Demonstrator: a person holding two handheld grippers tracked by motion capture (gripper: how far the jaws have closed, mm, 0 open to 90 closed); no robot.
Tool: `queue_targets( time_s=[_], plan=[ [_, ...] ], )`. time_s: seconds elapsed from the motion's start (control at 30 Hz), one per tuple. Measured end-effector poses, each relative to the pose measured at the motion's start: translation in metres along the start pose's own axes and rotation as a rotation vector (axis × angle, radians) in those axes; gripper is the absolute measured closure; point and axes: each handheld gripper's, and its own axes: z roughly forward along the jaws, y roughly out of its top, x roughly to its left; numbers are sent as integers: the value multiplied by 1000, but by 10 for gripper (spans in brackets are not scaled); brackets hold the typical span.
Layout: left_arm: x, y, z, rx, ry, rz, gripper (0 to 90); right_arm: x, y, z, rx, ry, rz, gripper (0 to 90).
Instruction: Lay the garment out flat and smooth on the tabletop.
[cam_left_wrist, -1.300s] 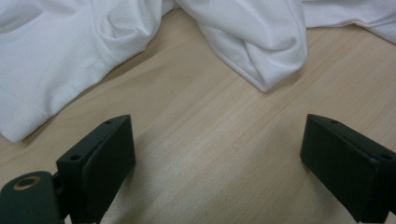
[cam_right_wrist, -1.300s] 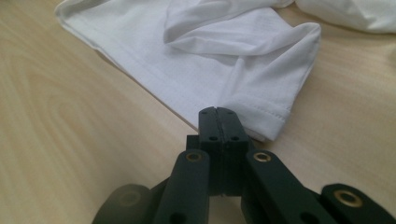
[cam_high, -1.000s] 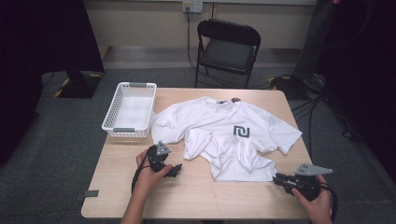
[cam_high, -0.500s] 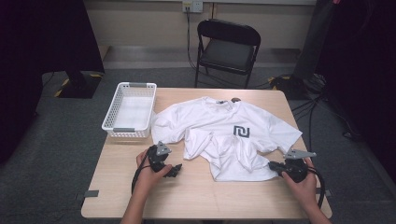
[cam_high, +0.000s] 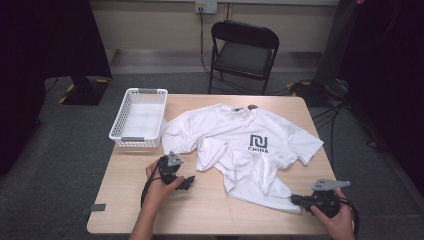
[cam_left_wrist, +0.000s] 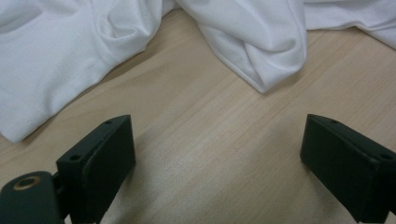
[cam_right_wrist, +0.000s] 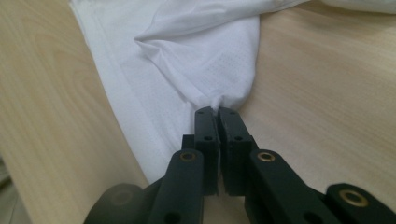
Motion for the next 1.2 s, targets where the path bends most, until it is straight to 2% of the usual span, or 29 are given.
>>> queue_targets(
  time_s=[0.17, 0.2, 0.23, 0.3, 0.33, 0.37, 0.43, 0.5, 0.6, 0.67, 0.73, 0.83, 0.9, 0.93, 0.97, 1.03, 1.07, 1.13, 1.2],
  plan=[
    [0, 0, 0, 0, -1, -1, 97, 11, -4, -6, 37, 6, -45, 857],
    [0, 0, 0, 0, -1, -1, 97, 12, -4, -6, 35, 7, -52, 795],
    [0, 0, 0, 0, -1, -1, 97, 13, -4, -6, 26, -7, -52, 721],
    [0, 0, 0, 0, -1, -1, 97, 15, -2, -6, 15, -45, -77, 683],
    [0, 0, 0, 0, -1, -1, 97, 15, 0, -6, -3, -50, -83, 659],
    [0, 0, 0, 0, -1, -1, 97, 16, 3, -6, -16, -49, -86, 671],
    [0, 0, 0, 0, -1, -1, 97, 21, 10, -4, -43, -53, -121, 641],
    [0, 0, 0, 0, -1, -1, 97, 27, 17, 1, -55, -33, -156, 655],
    [0, 0, 0, 0, -1, -1, 97, 34, 27, 12, -59, -28, -180, 653],
    [0, 0, 0, 0, -1, -1, 97, 37, 32, 22, -61, 9, -164, 636],
    [0, 0, 0, 0, -1, -1, 97, 41, 35, 30, -66, 19, -157, 613],
    [0, 0, 0, 0, -1, -1, 97, 49, 36, 41, -52, 30, -172, 592],
    [0, 0, 0, 0, -1, -1, 97, 54, 36, 46, -33, 20, -195, 608],
    [0, 0, 0, 0, -1, -1, 97, 55, 36, 48, -28, 0, -205, 646],
    [0, 0, 0, 0, -1, -1, 97, 56, 35, 49, -38, -19, -205, 719],
    [0, 0, 0, 0, -1, -1, 97, 54, 36, 47, -51, -7, -198, 837],
    [0, 0, 0, 0, -1, -1, 97, 53, 37, 47, -50, -18, -201, 888],
    [0, 0, 0, 0, -1, -1, 97, 50, 37, 46, -47, -10, -192, 899],
    [0, 0, 0, 0, -1, -1, 97, 47, 37, 42, -54, -21, -189, 900]
  ],
)
